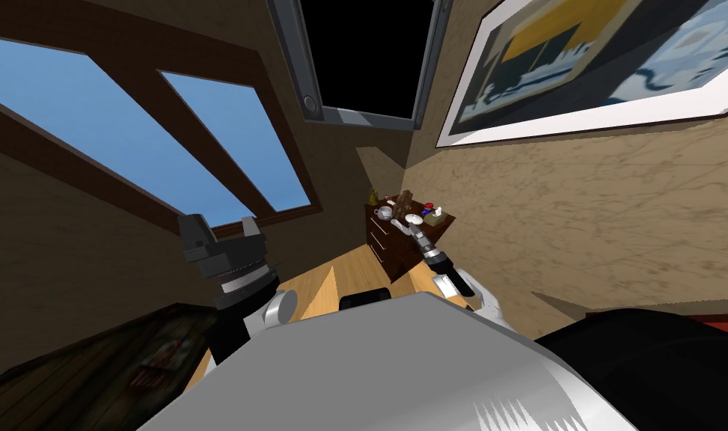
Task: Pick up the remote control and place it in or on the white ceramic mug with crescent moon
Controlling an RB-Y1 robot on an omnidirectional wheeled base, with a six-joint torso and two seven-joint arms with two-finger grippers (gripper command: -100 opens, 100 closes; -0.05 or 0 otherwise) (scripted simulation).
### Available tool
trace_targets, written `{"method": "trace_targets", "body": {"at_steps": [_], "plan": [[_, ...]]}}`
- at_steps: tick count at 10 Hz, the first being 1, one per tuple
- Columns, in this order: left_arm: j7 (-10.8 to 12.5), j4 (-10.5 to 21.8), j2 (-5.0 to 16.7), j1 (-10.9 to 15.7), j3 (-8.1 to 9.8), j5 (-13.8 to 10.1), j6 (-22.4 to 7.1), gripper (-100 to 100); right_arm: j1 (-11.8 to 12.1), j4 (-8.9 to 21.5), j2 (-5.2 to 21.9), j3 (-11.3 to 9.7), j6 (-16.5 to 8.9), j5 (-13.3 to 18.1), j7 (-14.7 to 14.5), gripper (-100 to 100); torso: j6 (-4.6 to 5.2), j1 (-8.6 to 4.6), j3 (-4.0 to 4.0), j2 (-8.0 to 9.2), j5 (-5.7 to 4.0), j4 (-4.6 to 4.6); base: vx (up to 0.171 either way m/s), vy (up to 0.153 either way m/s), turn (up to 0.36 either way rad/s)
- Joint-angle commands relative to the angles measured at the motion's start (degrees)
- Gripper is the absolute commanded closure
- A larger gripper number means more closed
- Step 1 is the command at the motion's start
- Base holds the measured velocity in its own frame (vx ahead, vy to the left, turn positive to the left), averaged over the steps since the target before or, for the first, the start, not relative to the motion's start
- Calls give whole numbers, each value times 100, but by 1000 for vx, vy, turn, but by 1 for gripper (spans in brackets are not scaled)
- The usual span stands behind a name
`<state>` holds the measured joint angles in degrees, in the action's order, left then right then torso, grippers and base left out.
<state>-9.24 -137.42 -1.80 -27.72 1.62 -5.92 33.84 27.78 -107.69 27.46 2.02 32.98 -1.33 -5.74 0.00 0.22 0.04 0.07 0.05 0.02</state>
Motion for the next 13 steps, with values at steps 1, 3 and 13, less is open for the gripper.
{"method": "trace_targets", "body": {"at_steps": [1,3,13], "plan": [[0,0,0,0,0,0,0,0,-1,128,265,-24,-8,-9,13,-100,0,0,0,0,0,0,-10,60,25],[0,0,0,0,0,0,0,0,18,379,614,-76,-10,-26,30,-100,0,1,0,0,0,0,-16,64,46],[0,0,0,-1,1,0,0,0,168,1618,2290,-407,7,-115,119,-100,2,-12,-4,-7,-1,-1,-1,65,57]]}}
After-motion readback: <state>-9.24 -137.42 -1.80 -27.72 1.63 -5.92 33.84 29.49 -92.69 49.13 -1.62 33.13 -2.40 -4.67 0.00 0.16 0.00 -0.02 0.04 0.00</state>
